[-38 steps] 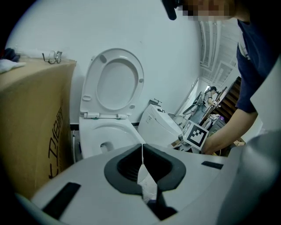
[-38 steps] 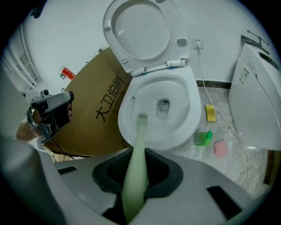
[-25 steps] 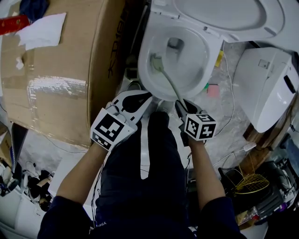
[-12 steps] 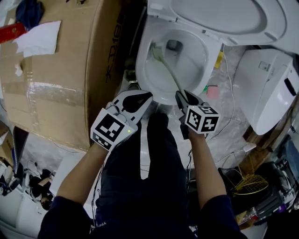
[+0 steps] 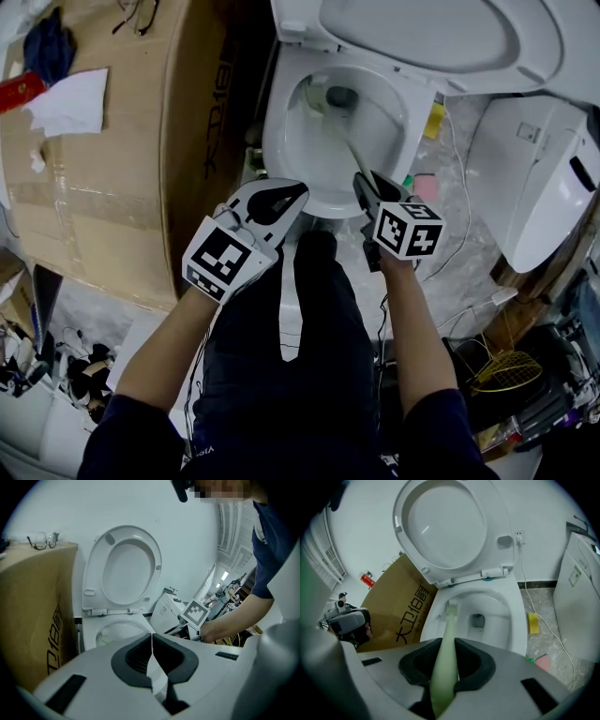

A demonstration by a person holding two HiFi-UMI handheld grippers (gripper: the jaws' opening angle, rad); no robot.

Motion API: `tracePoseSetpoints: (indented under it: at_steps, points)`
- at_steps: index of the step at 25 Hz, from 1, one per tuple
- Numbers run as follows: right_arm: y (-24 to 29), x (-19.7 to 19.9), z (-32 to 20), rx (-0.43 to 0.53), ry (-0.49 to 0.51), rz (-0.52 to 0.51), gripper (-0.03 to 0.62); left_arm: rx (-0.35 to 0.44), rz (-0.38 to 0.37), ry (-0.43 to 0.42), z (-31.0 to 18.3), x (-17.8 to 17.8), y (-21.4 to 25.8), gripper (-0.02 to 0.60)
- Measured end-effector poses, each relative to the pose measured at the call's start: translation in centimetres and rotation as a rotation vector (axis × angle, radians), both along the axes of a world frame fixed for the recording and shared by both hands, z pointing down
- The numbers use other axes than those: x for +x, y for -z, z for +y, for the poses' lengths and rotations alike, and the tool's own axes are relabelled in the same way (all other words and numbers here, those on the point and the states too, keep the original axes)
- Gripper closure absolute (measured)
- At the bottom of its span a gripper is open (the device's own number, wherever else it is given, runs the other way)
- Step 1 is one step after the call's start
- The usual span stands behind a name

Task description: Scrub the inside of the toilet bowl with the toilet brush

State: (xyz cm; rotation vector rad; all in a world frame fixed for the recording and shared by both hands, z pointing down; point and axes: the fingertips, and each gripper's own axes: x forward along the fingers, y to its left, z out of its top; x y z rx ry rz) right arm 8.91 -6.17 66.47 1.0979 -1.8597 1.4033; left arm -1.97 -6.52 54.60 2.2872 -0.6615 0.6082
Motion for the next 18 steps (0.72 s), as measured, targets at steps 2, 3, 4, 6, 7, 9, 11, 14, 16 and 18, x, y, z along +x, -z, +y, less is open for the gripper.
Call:
tracePoseSetpoints:
  at_steps: [2, 3, 4, 6, 7, 9, 11, 14, 16, 18]
  points:
    - [0.0, 0.6, -0.4, 0.004, -0.008, 0.000, 0.513, -0.001, 0.000, -0.009, -0.2, 0.6, 0.0, 0.546]
    - [0.0, 1.0, -0.6, 0.005, -0.014, 0.000, 0.512, -0.002, 0.000, -0.014, -0.3, 0.9, 0.0, 0.546]
    - [0.0, 1.3, -0.8, 0.005, -0.021, 0.000, 0.511, -0.002, -0.001, -0.019, -0.5, 1.1, 0.0, 0.546]
    - [0.0, 1.9, -1.1, 0.004, -0.037, -0.002, 0.513, -0.001, -0.002, -0.029, -0.7, 1.7, 0.0, 0.546]
    - [0.0, 2.4, -1.1, 0.004, -0.045, -0.001, 0.511, 0.000, -0.002, -0.033, -0.8, 2.1, 0.1, 0.546]
    - [0.0, 3.3, -1.1, 0.003, -0.065, 0.002, 0.511, 0.002, 0.000, -0.044, -1.0, 2.7, 0.2, 0.546]
    - [0.0, 4.5, -1.0, 0.000, -0.092, 0.006, 0.513, 0.005, 0.001, -0.055, -1.1, 3.3, 0.3, 0.546]
    - [-0.1, 6.3, -0.9, -0.005, -0.130, 0.016, 0.512, 0.007, 0.001, -0.068, -1.2, 3.9, 0.4, 0.546]
    - [-0.1, 7.4, -0.8, -0.006, -0.144, 0.025, 0.513, 0.009, 0.000, -0.075, -1.3, 4.3, 0.5, 0.546]
    - [0.0, 8.4, -0.5, -0.006, -0.150, 0.040, 0.513, 0.010, 0.001, -0.084, -1.2, 4.8, 0.6, 0.546]
